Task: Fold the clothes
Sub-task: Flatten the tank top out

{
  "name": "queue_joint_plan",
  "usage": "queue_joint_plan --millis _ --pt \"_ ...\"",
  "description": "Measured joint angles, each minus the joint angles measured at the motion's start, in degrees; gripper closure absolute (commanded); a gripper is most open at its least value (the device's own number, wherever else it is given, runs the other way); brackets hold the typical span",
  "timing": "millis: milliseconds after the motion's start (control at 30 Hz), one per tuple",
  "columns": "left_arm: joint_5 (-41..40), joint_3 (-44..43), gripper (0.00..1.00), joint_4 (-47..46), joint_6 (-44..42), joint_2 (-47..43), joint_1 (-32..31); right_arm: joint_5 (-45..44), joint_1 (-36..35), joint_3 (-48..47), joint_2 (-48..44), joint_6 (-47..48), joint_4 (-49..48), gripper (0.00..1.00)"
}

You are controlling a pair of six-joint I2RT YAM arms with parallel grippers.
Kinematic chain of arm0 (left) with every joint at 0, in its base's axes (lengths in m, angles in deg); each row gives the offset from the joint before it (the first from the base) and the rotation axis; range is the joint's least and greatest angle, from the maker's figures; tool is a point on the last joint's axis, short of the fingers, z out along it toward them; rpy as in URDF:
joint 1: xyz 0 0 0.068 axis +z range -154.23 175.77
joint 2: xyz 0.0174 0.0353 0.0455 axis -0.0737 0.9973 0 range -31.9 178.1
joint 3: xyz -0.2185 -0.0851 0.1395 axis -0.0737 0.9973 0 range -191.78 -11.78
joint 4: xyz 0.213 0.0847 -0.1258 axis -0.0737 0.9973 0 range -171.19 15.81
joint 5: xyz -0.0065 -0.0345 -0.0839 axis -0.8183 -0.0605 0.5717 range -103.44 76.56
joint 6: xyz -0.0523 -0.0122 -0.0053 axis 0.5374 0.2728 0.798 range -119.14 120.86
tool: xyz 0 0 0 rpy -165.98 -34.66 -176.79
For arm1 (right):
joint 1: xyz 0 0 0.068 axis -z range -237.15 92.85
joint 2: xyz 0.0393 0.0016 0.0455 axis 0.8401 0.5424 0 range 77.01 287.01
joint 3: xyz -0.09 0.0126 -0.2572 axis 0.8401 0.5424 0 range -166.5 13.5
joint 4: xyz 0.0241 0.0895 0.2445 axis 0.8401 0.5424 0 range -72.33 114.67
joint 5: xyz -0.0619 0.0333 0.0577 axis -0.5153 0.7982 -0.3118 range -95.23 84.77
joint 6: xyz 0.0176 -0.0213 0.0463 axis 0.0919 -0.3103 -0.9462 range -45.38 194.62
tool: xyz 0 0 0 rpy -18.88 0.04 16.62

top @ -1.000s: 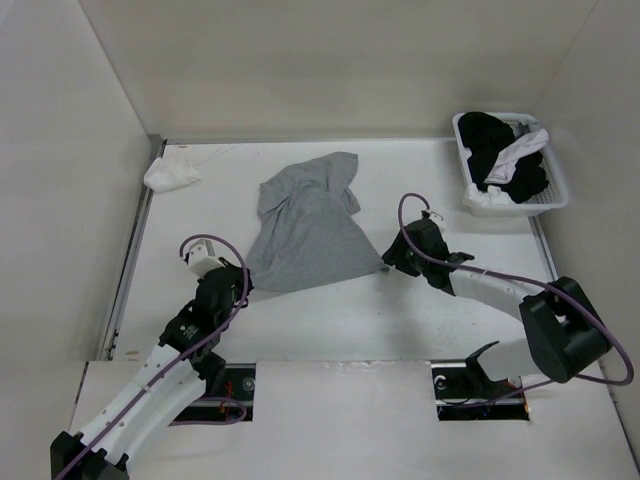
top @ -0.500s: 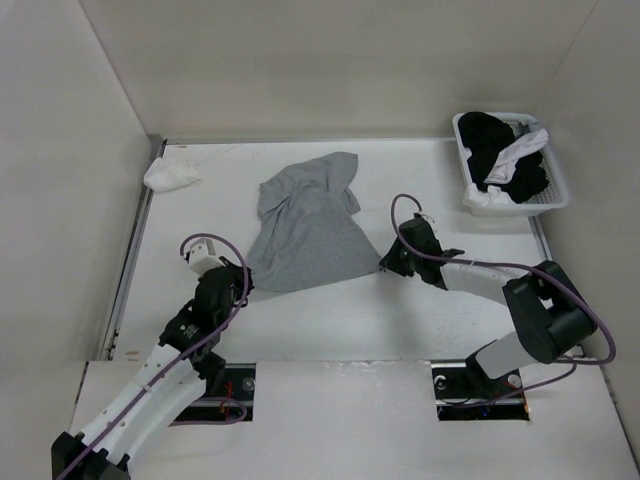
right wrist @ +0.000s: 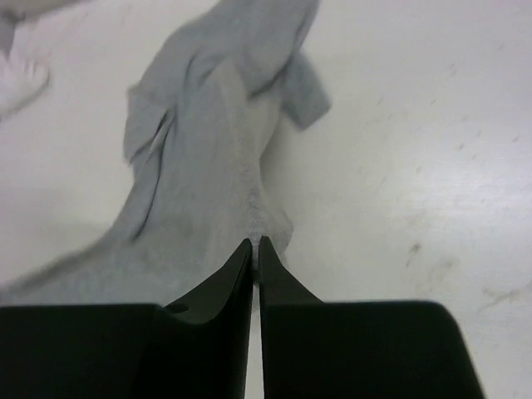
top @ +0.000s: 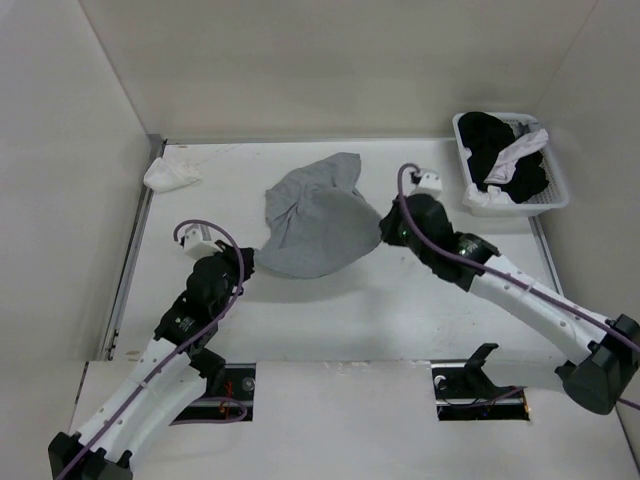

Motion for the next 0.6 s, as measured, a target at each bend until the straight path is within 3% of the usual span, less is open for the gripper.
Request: queue_joint_plan --millis 33,100,167,300,467,600 --pt "0.20 -0.04 0.97 0.15 -0.07 -1.03 0.44 -0.94 -3.21 0.72 -0.90 -0.17 0.70 0.79" --pt "0.42 -0.04 0.97 1.79 -0.20 -3.82 1.86 -2.05 -9.90 4.50 -1.29 -1.64 2.93 0.52" --pt "0.59 0.00 0.96 4.17 -0.24 -6.67 3.65 -2.40 -16.06 9.31 0.02 -4.22 5.70 0.39" --pt "1.31 0.70 0.96 7.98 -0.26 -11.15 7.30 -2.14 -23.08 18.12 -0.83 -10.12 12.07 0.43" --pt "2.78 2.45 0.96 11.91 -0.24 -12.17 10.16 -2.14 -17.66 25.09 -9.97 -17.38 8.22 0.61" --pt "3.56 2.78 0.96 12.70 -0.24 -11.85 10.51 1.81 -12.11 32.50 -9.29 -21.77 -2.27 0.57"
